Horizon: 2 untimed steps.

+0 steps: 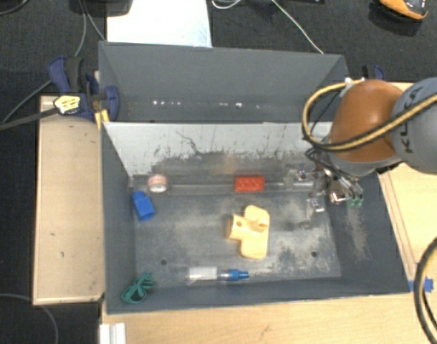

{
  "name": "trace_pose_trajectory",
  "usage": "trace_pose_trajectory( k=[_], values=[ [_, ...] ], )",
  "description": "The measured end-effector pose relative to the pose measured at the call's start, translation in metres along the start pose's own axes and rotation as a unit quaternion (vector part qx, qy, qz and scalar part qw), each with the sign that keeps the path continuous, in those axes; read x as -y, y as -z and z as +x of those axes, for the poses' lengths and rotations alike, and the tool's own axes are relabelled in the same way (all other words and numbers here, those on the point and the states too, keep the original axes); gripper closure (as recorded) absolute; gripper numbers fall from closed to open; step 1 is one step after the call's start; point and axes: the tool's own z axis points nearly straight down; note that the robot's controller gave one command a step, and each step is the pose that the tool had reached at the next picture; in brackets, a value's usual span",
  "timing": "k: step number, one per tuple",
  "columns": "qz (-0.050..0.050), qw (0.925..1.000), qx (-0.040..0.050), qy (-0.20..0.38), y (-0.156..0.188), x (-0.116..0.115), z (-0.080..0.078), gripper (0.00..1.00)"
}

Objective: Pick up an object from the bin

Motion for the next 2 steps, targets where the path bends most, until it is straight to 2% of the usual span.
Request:
trace_pose_trajectory(
  k=[1, 2],
  values=[
    [0.000, 0.9975, 0.0002, -0.071, -0.024, -0.008, 0.043, 0.00],
    [0.001, 0.9866, 0.0026, 0.163, -0.023, -0.040, 0.021, 0.00]
  ],
)
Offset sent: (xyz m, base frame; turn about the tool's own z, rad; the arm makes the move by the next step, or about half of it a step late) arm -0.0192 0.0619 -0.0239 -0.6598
